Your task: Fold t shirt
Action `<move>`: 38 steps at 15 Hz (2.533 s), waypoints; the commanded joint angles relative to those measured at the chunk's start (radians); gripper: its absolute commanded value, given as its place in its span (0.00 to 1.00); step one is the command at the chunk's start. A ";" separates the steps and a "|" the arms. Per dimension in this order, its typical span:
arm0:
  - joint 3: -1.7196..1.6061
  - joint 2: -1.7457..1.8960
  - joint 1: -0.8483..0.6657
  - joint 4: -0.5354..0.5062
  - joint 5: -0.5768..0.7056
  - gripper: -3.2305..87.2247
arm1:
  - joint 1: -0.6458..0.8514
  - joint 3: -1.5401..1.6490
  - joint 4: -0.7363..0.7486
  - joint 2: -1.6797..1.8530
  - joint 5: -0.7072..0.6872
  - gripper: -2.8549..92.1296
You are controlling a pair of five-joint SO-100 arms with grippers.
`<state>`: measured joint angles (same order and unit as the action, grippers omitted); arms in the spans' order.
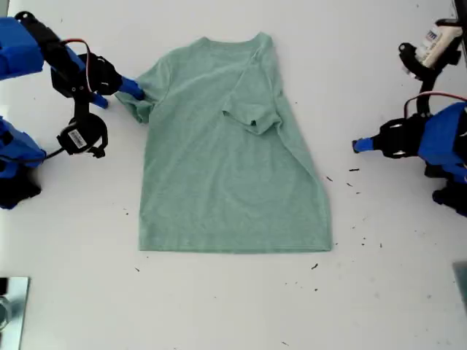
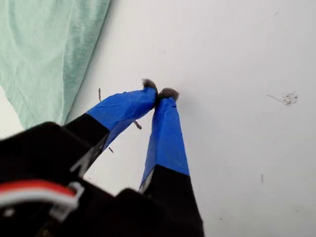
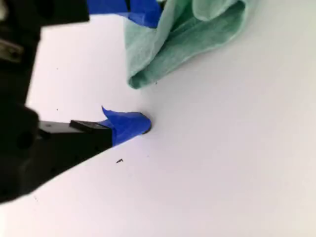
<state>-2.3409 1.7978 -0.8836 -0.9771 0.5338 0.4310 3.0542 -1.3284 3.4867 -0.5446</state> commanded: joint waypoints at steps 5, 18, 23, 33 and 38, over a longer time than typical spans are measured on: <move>0.318 0.256 0.074 -0.195 -0.023 0.03 | -0.008 0.041 0.006 0.017 0.018 0.05; 1.344 -0.744 0.442 -0.046 0.115 0.36 | -0.003 0.043 0.002 0.017 0.032 0.05; 0.936 0.032 0.376 -0.181 0.087 0.27 | -0.002 0.044 0.003 0.017 0.031 0.05; -0.911 1.740 0.577 -0.023 -0.377 0.03 | -0.089 -0.031 0.017 -0.015 0.086 0.05; -0.908 1.740 0.555 -0.021 -0.357 0.03 | -0.345 -1.150 -0.250 -1.049 0.213 0.05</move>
<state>-3.2352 3.5297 -0.3191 -0.9956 0.1718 0.1565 2.2749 -1.5417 2.7305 -0.3528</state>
